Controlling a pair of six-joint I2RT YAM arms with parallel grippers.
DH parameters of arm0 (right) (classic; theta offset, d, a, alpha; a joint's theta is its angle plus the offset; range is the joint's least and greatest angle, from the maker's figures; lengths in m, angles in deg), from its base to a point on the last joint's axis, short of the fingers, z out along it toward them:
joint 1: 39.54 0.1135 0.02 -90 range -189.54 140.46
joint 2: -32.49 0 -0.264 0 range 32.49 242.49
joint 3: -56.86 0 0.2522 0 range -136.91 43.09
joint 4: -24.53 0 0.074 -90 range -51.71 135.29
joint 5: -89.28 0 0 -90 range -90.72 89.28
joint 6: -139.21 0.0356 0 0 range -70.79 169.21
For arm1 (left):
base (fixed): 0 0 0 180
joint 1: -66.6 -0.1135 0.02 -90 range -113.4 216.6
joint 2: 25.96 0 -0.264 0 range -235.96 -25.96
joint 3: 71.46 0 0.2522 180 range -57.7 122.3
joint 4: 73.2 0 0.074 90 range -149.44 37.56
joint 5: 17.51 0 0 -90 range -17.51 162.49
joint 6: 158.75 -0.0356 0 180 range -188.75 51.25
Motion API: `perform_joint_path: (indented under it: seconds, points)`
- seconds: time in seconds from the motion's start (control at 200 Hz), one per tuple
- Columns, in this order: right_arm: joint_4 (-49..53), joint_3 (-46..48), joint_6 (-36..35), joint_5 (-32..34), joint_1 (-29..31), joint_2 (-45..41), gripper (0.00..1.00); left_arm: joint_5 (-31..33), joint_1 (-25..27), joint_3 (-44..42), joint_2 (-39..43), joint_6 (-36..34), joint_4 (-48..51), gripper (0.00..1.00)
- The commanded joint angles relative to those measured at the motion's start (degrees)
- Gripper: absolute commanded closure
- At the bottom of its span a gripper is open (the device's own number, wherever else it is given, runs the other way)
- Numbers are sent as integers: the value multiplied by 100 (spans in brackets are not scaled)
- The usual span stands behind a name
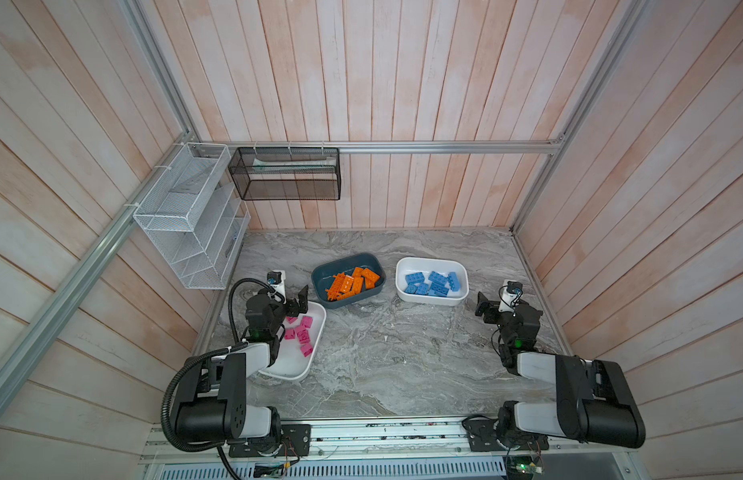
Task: Sort the legos into containers by color
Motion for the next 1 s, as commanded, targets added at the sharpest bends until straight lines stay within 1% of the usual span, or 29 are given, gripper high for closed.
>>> perform_joint_path:
  seconds: [0.0, 0.04, 0.07, 0.095, 0.13, 0.165, 0.195, 0.21, 0.27, 0.335, 0.38, 0.415, 0.475, 0.56, 0.59, 0.62, 0.705, 0.785, 0.83, 0.995]
  points:
    - [-1590, 381, -80, -689, -9, 477, 2, -243, -27, -145, -222, -205, -776, 0]
    - [-2139, 448, -105, -902, 10, 845, 2, -241, -27, -173, -320, -199, -900, 0]
    - [-2488, 477, -130, -844, 73, 1028, 2, -241, -31, -182, -375, -172, -994, 0]
    - [-2589, 484, -159, -786, 114, 1079, 2, -176, -36, -190, -360, -162, -984, 0]
    - [-2424, 484, -230, -738, 125, 990, 2, -66, -36, -320, -352, -132, -1154, 0]
    - [-2138, 455, -239, -667, 120, 834, 2, -44, -36, -519, -504, -107, -1628, 0]
    - [-1825, 411, -254, -644, 115, 708, 2, -58, -36, -660, -700, -52, -2245, 0]
    - [-1755, 391, -262, -647, 118, 685, 2, -70, -51, -688, -754, -32, -2362, 0]
    - [-1862, 341, -214, -715, 122, 813, 2, -47, -62, -522, -530, -95, -1613, 0]
    - [-1588, 166, -263, -791, 116, 847, 2, -36, -62, -620, -697, -23, -2114, 0]
    - [-1332, 96, -252, -811, 89, 773, 2, -1, -62, -561, -635, -33, -1896, 0]
    - [-1345, 76, -183, -858, 50, 799, 2, 12, -62, -510, -559, -47, -1670, 0]
    - [-1412, 90, -159, -855, 35, 824, 2, 27, -63, -545, -631, -14, -1873, 0]
    - [-1348, 71, -177, -862, 35, 801, 2, 110, -62, -518, -588, 5, -1745, 0]
    - [-1327, 49, -128, -681, 50, 820, 2, 237, -63, -504, -602, 59, -1740, 0]
    - [-1229, -19, 11, -333, 53, 831, 2, 319, -66, -486, -599, 80, -1683, 0]
    - [-1204, -8, 152, 191, 114, 805, 2, 340, -71, -486, -595, 85, -1689, 0]
    - [-1094, -68, 61, 240, 187, 811, 2, 348, -66, -490, -592, 91, -1693, 0]
    - [-1109, -52, -5, 395, 273, 806, 2, 405, -65, -482, -603, 121, -1680, 0]
    - [-1051, -75, 1, 394, 273, 796, 2, 408, -64, -471, -598, 111, -1676, 0]
